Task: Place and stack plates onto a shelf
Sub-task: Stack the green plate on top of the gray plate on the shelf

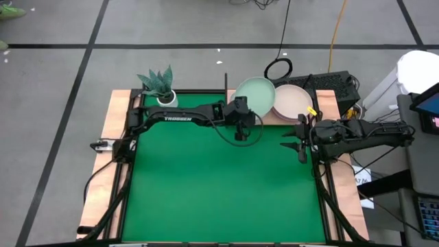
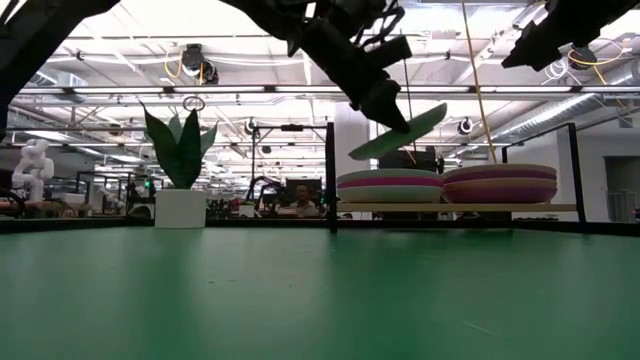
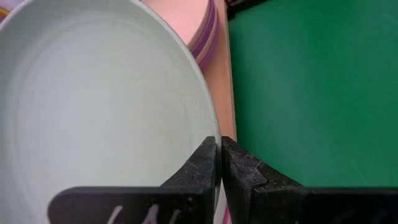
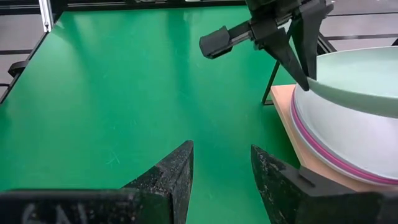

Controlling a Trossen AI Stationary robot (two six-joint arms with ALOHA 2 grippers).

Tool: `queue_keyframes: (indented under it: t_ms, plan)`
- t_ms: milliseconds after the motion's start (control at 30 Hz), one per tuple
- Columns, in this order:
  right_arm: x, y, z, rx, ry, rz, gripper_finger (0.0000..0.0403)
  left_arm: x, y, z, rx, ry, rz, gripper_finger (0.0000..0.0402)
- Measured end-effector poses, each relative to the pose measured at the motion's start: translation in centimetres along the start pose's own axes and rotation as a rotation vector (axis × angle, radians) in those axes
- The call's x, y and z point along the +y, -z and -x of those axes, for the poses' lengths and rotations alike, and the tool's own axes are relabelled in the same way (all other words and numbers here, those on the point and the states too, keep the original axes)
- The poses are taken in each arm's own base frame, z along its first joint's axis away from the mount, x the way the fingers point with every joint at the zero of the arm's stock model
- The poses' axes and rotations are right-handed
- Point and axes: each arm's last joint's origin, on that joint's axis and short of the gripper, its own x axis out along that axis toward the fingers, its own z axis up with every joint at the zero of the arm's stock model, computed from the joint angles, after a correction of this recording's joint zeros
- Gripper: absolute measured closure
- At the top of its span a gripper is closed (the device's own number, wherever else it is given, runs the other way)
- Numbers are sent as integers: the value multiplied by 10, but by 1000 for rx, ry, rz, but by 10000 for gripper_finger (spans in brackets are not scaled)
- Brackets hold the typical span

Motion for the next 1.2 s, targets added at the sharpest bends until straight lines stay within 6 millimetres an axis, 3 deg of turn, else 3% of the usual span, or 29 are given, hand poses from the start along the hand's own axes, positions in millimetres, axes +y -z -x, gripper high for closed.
queue_keyframes:
  t_ms: [833, 1067, 1200]
  plan:
    - [0, 1, 0, 13, 2, -12, 261, -2, 34, -35, 144, -4, 63, 376]
    - [0, 1, 0, 13, 2, -10, 261, -4, 30, -34, 130, -24, 24, 374]
    - [0, 1, 0, 14, 2, -9, 261, -8, 23, -32, 119, -72, -7, 352]
